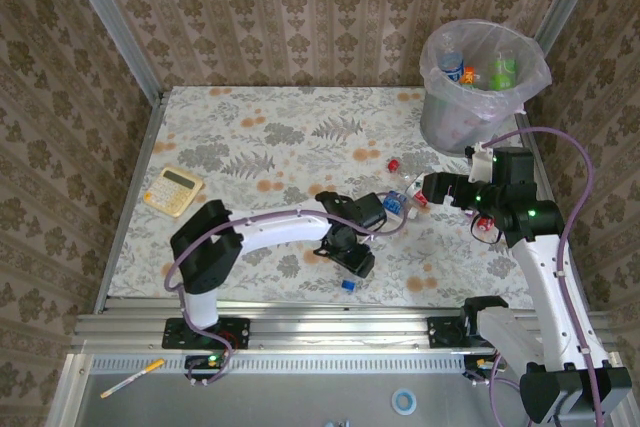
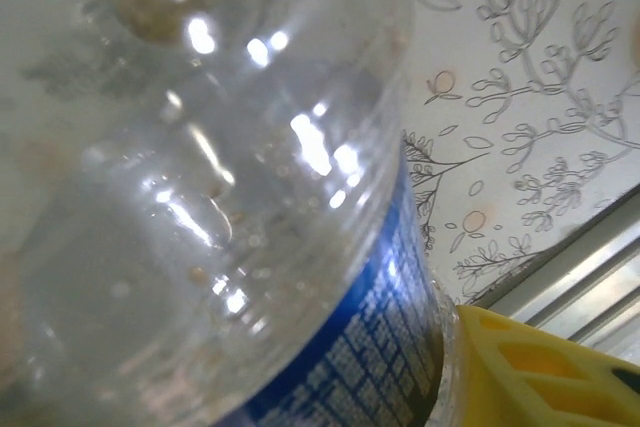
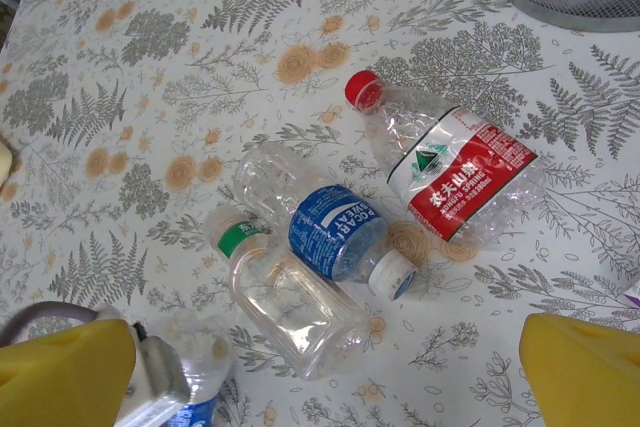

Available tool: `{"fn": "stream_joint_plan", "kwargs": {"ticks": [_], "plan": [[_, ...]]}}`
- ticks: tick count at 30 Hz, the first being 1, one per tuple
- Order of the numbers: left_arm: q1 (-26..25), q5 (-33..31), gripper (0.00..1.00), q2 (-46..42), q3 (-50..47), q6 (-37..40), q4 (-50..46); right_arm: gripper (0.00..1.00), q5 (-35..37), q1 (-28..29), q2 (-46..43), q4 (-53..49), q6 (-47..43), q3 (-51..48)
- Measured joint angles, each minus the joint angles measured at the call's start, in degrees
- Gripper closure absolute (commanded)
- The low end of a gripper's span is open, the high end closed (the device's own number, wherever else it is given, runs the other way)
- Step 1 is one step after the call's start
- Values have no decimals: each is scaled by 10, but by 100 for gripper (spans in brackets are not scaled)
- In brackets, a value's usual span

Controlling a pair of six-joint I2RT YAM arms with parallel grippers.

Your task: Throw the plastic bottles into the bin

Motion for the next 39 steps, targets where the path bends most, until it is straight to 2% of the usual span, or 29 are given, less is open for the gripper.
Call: {"fn": "stream_joint_plan", "kwargs": {"ticks": [10,20,30,39], "plan": [[19,-37,55,-110,-8,50,52,0,-38,0,-12,10,13,-1],[26,-70,57,-168,-9,121,120,0,-123,0,-33,49,50,-12],[30,-56,57,-177,-9,172,199,0,-218,2,-40,126,120,-63],[30,-4,57,-177,-9,189,230,1,-240,28,-33,165,153,-84]]}}
